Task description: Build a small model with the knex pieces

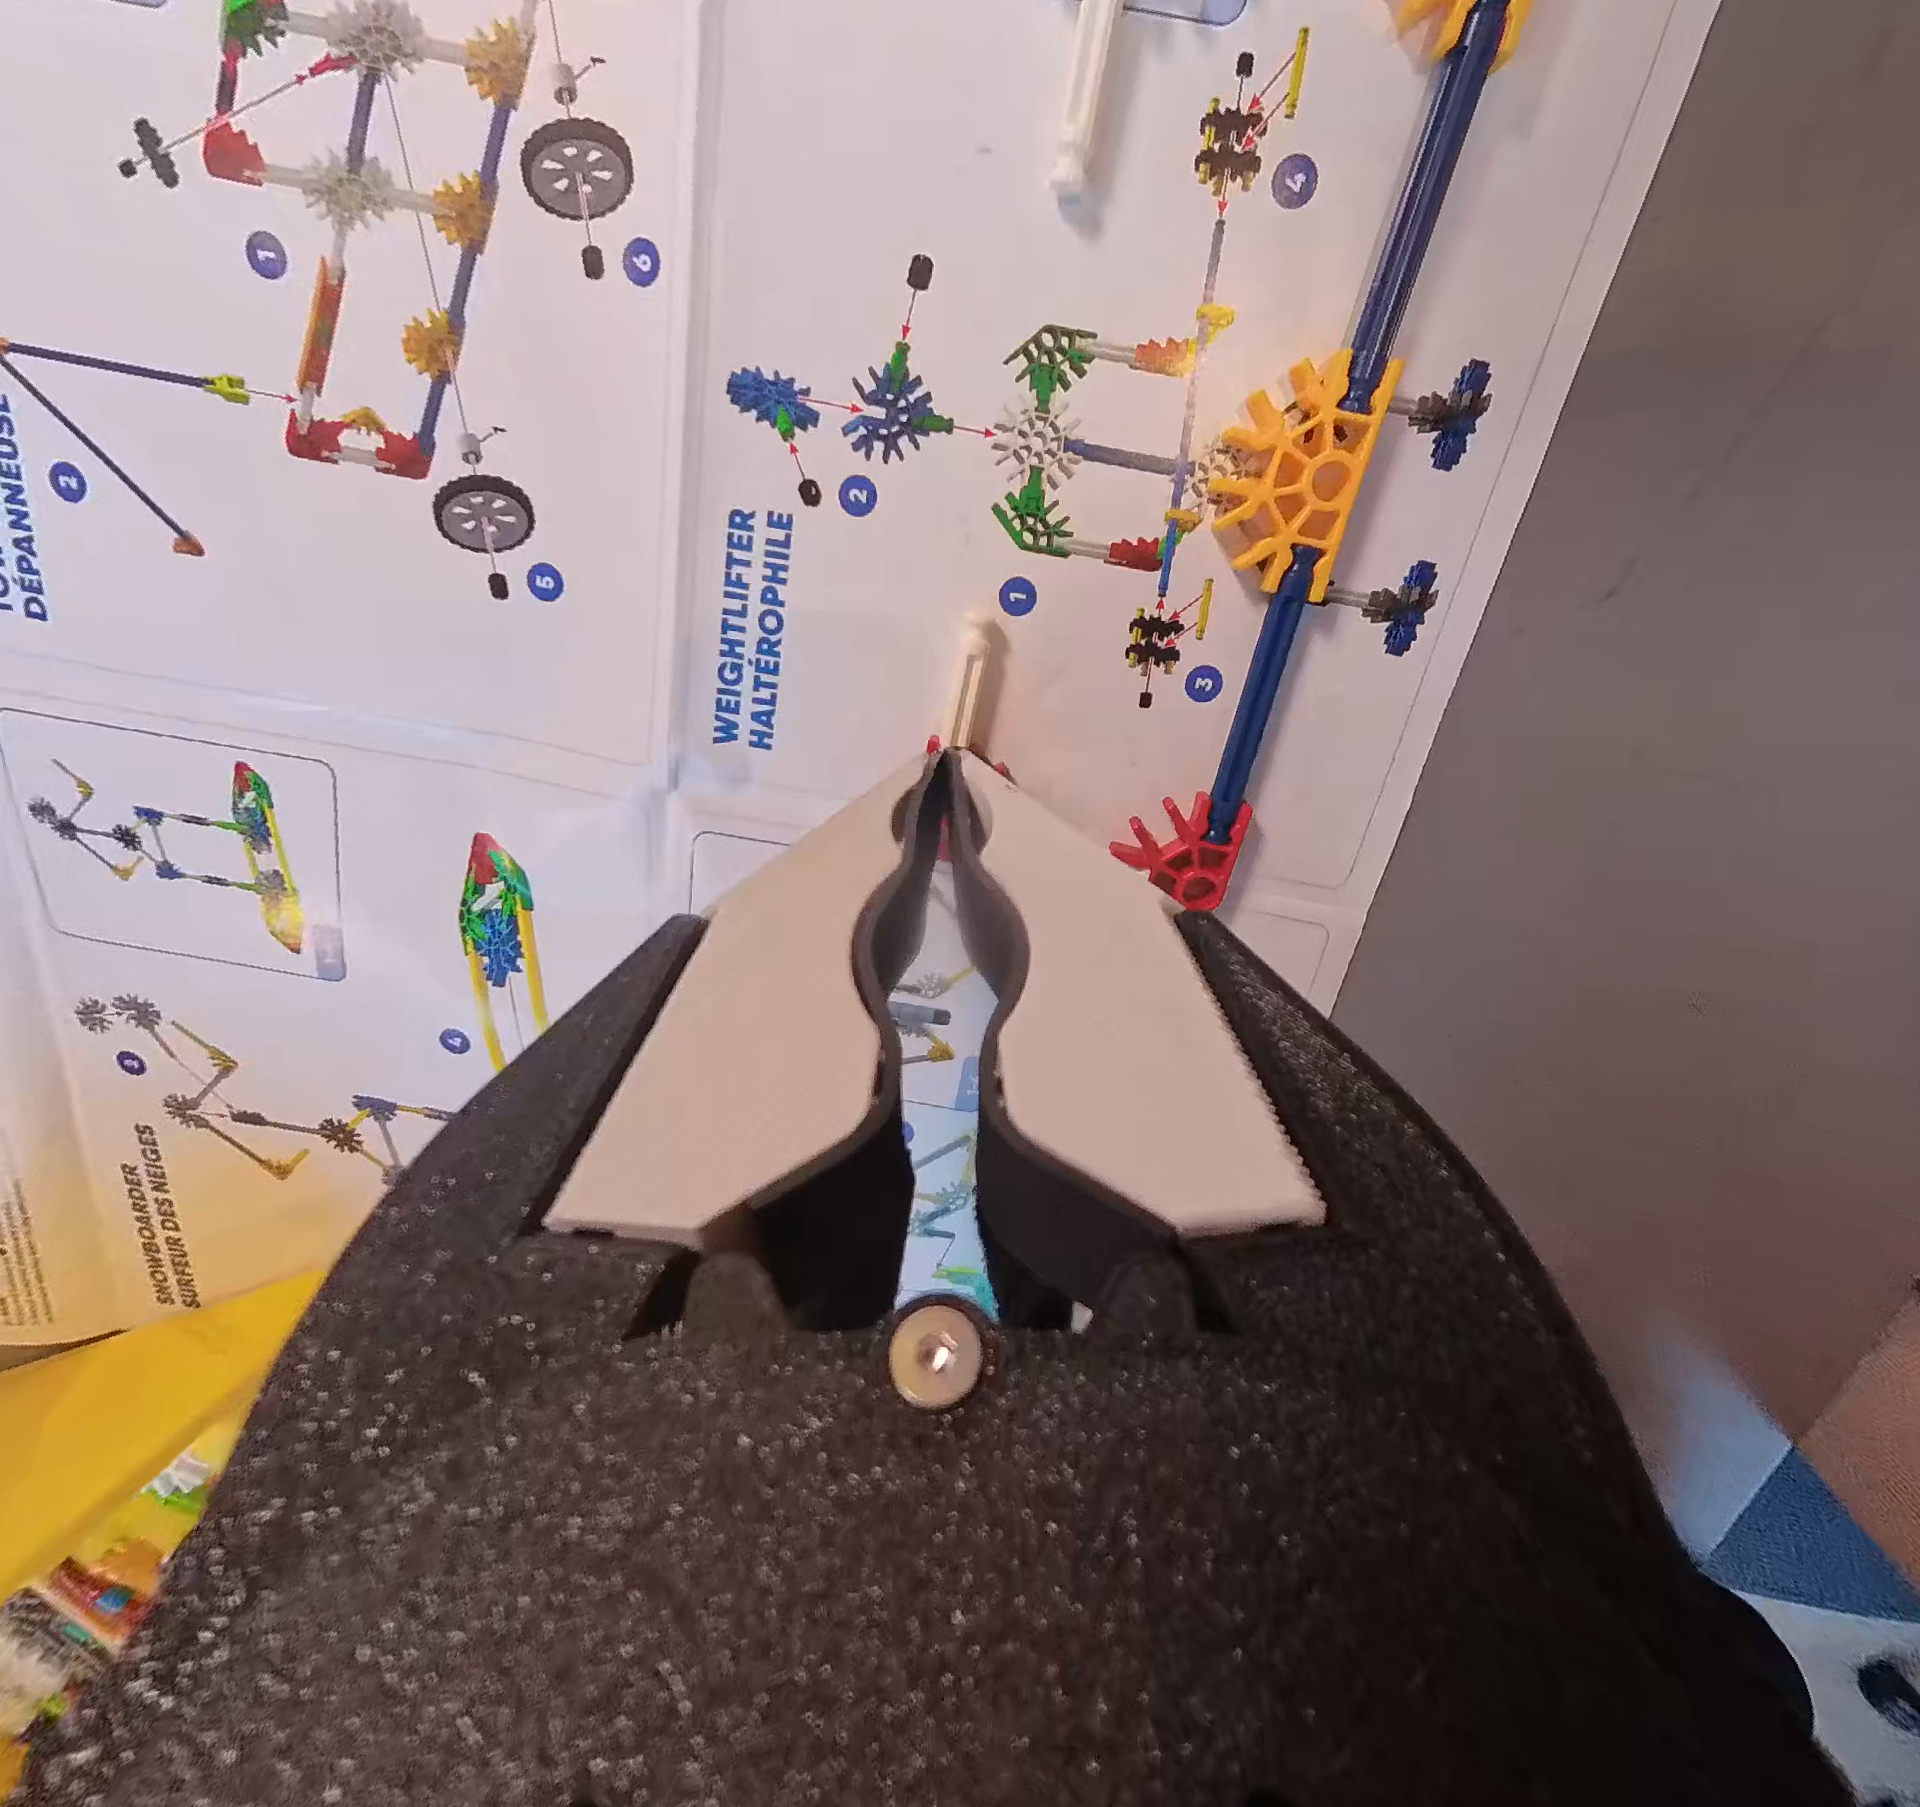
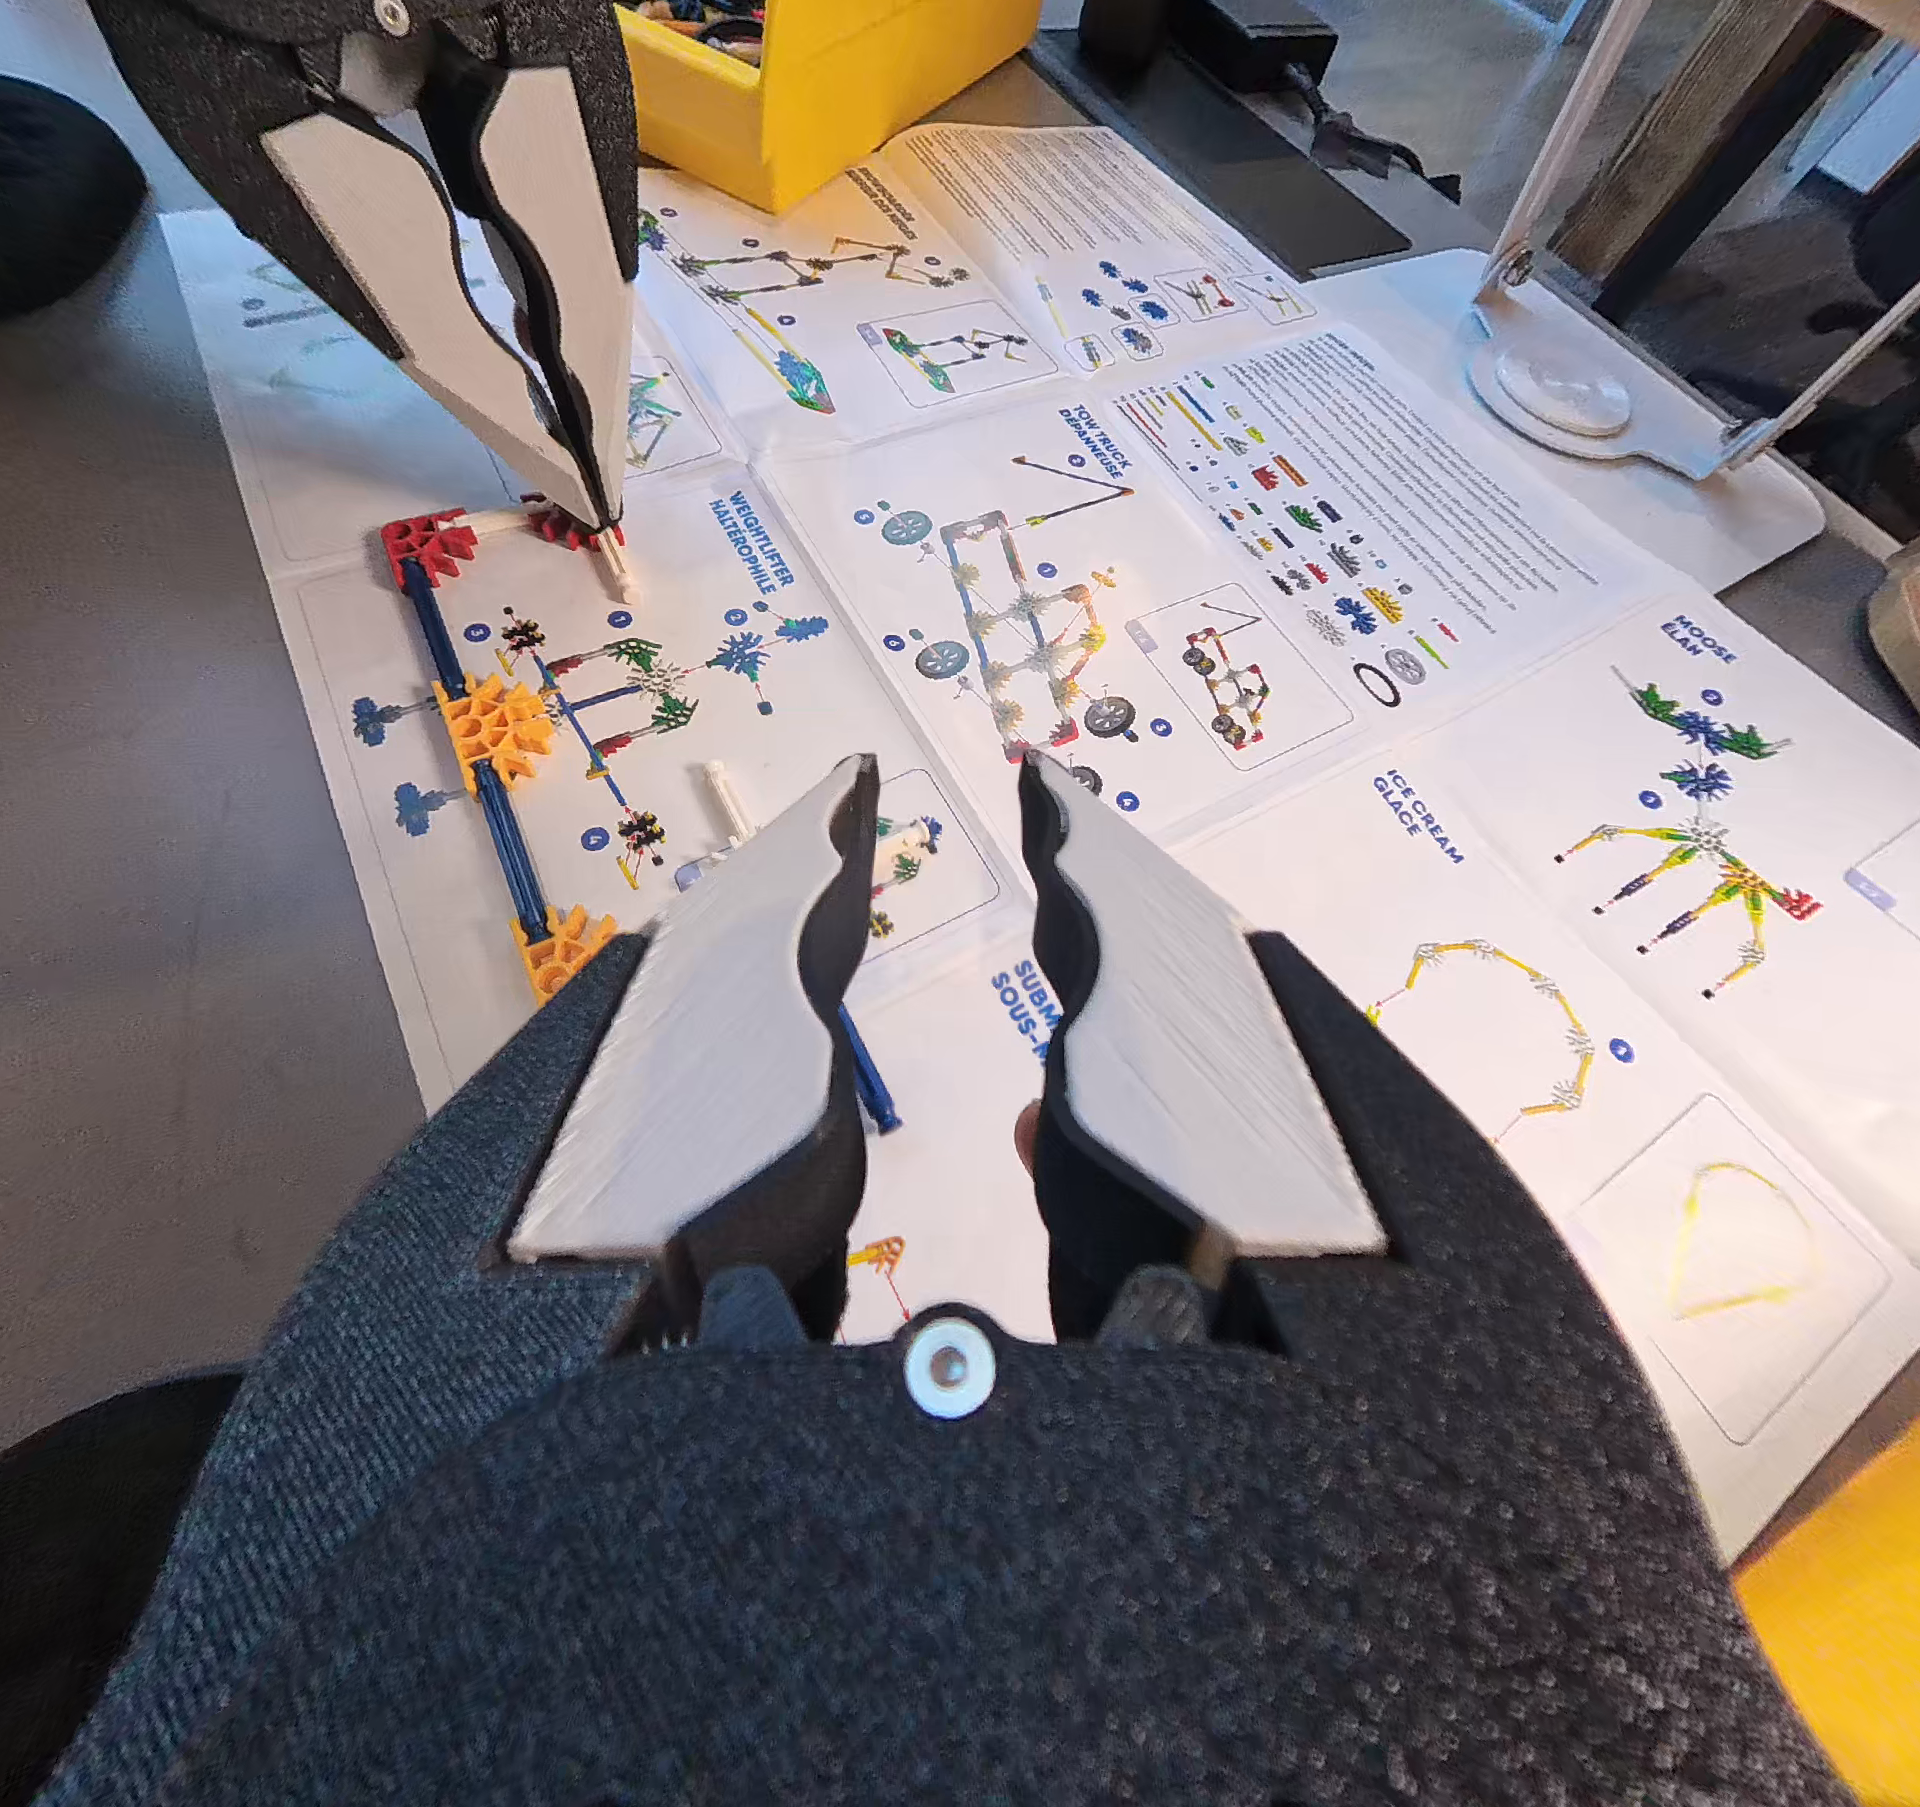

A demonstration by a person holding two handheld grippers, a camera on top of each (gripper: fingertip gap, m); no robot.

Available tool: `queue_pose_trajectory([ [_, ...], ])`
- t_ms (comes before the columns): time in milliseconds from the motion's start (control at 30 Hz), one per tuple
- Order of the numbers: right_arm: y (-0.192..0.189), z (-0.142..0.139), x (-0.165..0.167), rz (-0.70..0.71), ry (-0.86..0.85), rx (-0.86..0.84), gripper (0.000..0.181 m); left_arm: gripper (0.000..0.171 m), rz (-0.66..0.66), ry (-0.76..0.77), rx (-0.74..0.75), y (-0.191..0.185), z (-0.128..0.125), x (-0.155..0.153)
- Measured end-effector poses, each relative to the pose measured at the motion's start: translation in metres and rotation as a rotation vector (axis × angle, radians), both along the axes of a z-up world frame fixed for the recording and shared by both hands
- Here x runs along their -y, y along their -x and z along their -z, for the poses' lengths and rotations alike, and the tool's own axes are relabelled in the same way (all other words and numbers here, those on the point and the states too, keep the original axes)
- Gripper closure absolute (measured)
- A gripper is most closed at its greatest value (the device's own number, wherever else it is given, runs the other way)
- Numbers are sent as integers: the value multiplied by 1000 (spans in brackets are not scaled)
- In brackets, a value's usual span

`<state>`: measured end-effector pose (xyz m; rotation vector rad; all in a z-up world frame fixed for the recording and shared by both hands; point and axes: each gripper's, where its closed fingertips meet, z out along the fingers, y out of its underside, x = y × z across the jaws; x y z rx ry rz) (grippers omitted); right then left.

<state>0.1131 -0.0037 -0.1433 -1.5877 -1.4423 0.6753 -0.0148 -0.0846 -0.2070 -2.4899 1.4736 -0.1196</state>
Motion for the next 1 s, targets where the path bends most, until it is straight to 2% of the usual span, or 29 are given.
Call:
queue_pose_trajectory([
  [133, -3, 2, -5, 14, 1, -6, 155, 171, -46, -19, 181, -3, -5, 2],
  [233, -6, 4, -9, 24, -2, -8, 155, 161, -155, -63, 388, -4, -19, -4],
  [333, -7, 5, -12, 33, -5, -12, 154, 150, -224, -109, 467, 6, -19, -6],
  [500, -10, 16, -19, 62, -24, 32, 155, 143, -212, -144, 462, 10, -2, 3],
  [633, -9, 19, -23, 74, -58, 49, 155, 157, -208, -144, 469, 7, -1, 4],
  [1000, -3, 25, -27, 94, -89, 53, 155, 160, -243, -172, 495, 8, 0, 5],
])
